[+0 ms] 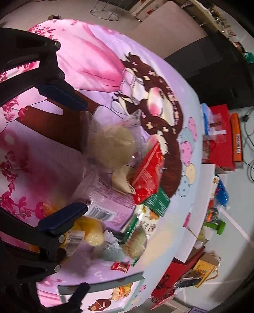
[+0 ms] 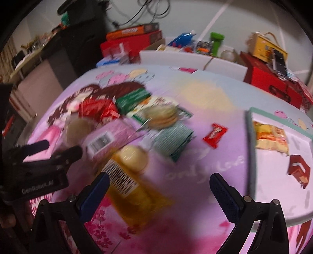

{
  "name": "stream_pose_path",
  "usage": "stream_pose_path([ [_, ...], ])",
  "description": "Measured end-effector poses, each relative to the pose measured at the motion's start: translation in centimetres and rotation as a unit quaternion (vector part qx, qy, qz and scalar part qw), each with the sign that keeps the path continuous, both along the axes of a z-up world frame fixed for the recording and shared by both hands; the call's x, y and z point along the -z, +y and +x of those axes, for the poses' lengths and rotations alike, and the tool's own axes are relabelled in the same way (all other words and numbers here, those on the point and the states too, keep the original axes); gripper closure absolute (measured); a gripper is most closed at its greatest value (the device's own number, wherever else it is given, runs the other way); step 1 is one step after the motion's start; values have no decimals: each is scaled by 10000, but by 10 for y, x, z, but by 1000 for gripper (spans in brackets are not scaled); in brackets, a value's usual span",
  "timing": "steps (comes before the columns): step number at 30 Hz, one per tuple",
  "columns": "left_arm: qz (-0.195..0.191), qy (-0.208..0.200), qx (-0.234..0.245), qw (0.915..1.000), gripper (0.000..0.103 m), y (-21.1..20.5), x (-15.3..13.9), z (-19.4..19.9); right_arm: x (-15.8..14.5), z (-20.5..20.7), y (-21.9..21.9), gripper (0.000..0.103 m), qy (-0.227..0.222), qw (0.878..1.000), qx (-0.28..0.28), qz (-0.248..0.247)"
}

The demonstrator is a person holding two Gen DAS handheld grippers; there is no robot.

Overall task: Organize snacks
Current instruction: 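Move the right gripper back to the pile and grasp the yellow bread bag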

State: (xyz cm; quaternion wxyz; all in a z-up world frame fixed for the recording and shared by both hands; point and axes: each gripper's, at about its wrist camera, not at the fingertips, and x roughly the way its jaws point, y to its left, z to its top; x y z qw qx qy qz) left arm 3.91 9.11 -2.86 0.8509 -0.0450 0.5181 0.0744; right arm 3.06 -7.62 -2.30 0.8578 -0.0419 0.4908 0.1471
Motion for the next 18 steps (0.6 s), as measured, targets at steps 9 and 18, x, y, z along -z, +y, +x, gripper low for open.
stream_pose_path([
  [9, -99, 90, -139, 9998, 8, 10, 1, 3, 26, -9, 26, 0, 286, 9983, -421, -299],
  [18, -592, 129, -142, 9981, 8, 11, 2, 13, 44, -10, 41, 0, 206, 9970, -501, -559],
])
